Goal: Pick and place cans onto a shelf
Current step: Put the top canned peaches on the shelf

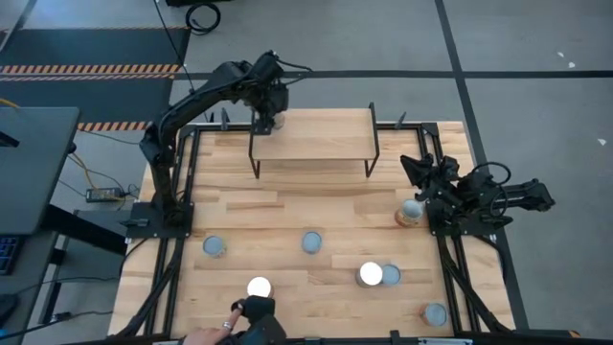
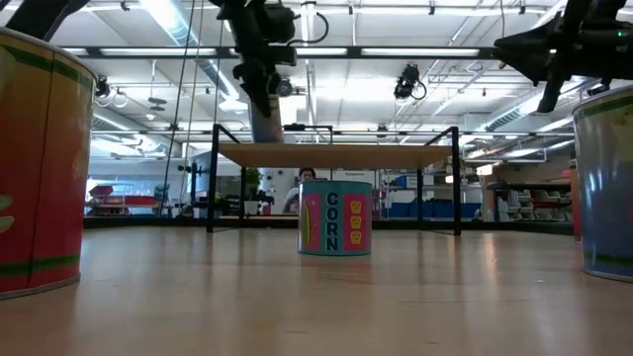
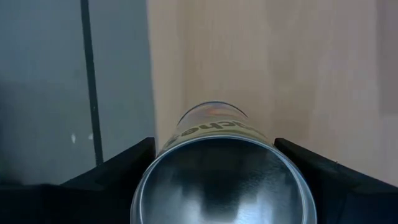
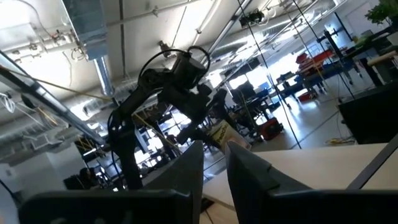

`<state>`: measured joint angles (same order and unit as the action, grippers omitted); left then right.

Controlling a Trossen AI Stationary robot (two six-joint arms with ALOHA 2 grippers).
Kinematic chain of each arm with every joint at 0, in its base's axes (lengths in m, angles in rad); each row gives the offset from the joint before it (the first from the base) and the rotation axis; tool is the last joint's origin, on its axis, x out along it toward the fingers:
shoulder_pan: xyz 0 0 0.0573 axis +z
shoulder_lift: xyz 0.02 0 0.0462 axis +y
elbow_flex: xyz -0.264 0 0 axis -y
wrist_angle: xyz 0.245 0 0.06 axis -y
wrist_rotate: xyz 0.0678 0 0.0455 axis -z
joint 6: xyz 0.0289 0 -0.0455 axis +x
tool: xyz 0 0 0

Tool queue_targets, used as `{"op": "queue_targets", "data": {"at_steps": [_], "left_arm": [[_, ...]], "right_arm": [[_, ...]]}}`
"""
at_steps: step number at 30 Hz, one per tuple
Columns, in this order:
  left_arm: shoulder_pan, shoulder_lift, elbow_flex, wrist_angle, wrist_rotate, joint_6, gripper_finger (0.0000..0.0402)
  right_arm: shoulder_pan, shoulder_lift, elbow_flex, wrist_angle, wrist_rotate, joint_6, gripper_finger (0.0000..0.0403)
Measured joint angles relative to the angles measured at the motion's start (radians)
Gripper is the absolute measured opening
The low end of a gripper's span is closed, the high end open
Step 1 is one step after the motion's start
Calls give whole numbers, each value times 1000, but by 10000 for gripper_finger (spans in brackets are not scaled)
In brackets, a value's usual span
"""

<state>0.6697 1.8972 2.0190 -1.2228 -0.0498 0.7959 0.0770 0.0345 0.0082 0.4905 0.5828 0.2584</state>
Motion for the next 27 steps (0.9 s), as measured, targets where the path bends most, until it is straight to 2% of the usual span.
{"op": "queue_targets", "data": {"at_steps": [14, 27], "left_arm": [[20, 21, 0, 29, -20, -87, 349], [13, 21, 3, 46, -21, -165, 353]], "right_arm": [[0, 4, 0, -23, 6, 0, 165], [0, 4, 0, -23, 7, 1, 175]]}}
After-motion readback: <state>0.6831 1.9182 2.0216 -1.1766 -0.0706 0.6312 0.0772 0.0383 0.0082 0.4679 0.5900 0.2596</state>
